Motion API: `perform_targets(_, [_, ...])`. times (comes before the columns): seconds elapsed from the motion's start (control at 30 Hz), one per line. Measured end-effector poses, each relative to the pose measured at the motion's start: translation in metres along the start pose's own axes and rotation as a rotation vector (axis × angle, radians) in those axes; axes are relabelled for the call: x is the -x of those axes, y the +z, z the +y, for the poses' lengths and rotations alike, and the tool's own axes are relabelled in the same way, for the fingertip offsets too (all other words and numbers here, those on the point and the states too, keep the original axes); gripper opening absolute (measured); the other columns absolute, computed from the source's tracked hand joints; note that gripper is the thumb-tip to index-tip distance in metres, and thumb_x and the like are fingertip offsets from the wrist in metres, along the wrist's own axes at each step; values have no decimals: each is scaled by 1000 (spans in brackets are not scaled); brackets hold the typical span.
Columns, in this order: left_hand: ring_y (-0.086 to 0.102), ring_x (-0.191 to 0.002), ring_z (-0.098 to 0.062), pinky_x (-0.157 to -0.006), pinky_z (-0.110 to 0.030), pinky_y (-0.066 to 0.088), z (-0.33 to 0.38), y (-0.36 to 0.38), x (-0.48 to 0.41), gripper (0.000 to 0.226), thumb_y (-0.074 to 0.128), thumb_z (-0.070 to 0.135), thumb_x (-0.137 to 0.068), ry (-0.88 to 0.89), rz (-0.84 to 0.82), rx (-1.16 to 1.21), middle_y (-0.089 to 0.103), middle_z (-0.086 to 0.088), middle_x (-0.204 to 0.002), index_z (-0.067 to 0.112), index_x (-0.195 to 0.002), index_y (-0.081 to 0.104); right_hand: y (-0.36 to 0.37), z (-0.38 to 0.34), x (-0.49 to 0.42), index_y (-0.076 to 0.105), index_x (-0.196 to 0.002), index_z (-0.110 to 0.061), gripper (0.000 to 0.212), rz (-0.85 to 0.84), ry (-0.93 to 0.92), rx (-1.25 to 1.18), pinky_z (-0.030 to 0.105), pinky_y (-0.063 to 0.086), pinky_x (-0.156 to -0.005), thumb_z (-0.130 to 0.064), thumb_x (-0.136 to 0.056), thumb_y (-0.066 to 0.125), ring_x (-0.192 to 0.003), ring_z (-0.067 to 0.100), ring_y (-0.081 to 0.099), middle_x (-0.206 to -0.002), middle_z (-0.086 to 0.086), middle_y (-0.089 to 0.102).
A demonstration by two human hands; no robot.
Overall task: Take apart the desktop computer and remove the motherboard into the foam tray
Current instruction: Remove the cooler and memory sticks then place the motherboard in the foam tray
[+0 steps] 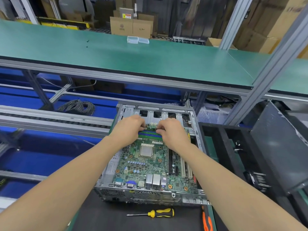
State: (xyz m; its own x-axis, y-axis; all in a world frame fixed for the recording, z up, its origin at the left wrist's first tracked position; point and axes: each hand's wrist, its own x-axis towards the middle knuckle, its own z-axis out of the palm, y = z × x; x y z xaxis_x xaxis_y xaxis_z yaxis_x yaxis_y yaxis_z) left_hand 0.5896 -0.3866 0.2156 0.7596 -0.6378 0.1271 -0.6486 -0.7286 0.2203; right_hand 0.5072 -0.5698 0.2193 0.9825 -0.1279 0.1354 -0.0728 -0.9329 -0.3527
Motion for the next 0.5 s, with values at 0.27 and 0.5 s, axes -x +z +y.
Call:
perform_targets(0.27, [58,-86,-19,-70,-35,45,-4,3,2,5,53,18,-106,14,67,79,64,4,-105,22,-103,57,-5,-4,-3,64,-106,-20,7,14,19,27,38,49,-72,-24,-106,58,-96,23,59,-105,-2,61])
perform_targets(0.5, [69,-70,-4,-64,-16,53,1,-9,-6,12,75,26,-94,-166,231,614,70,10,-84,25,-96,63,-27,4,3,77,-98,-23,10,36,117,-248,32,52,-77,-23,-100,67,-85,19,68,-89,-5,74])
